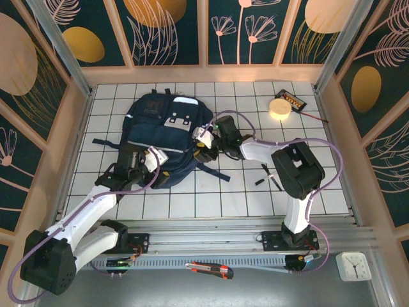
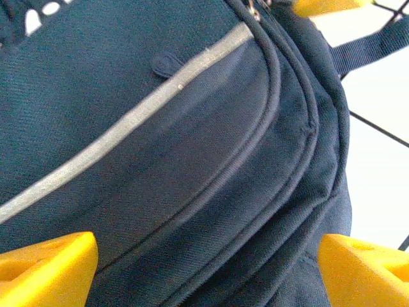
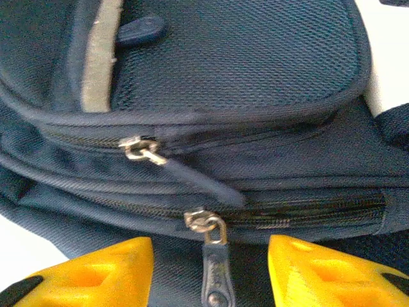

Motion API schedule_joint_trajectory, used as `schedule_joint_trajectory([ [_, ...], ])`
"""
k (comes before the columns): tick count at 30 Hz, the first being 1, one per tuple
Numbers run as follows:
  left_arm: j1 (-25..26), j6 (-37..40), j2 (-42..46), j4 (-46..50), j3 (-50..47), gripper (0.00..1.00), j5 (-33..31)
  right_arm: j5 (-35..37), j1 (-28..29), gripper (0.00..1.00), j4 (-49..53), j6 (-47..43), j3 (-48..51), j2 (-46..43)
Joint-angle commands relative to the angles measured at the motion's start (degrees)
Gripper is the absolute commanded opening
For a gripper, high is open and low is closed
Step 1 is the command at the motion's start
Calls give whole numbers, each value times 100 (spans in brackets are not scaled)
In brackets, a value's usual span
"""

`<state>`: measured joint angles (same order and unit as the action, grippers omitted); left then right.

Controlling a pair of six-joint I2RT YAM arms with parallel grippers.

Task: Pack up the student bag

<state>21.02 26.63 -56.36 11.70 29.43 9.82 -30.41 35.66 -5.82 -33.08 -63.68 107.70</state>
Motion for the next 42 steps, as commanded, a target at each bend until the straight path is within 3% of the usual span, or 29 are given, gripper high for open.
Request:
schedule_joint_trajectory([
  [1,39,258,-74,-200,-87,89,68,-284,-76,47,151,-19,-201,188],
  [7,93,332,-208,-309,-69,89,72,-439,-75,27,515,-76,-422,400],
  [17,282,558,-266,-266,-111,89,91,-404,-206,25,574,-32,-58,223],
  [23,543,799,-613,-422,-26,89,3,-383,-180,0,661,-37,-218,261],
  [33,876,759,-1578,-1368,265,89,-625,-306,41,0,659,18,-118,-156],
  [35,1004,782,-1843,-1536,303,79,-1063,-341,71,0,697,30,-96,-262],
  [36,1017,761,-1988,-1540,353,70,-1240,-342,74,0,714,47,-84,-293],
  [38,1027,684,-2195,-1506,431,50,-1528,-351,73,0,763,41,-83,-311],
  [41,1020,667,-2285,-1422,407,3,-1841,-360,64,0,793,8,-116,-286],
  [42,1023,668,-2239,-1446,348,0,-1912,-369,49,0,801,12,-139,-269],
])
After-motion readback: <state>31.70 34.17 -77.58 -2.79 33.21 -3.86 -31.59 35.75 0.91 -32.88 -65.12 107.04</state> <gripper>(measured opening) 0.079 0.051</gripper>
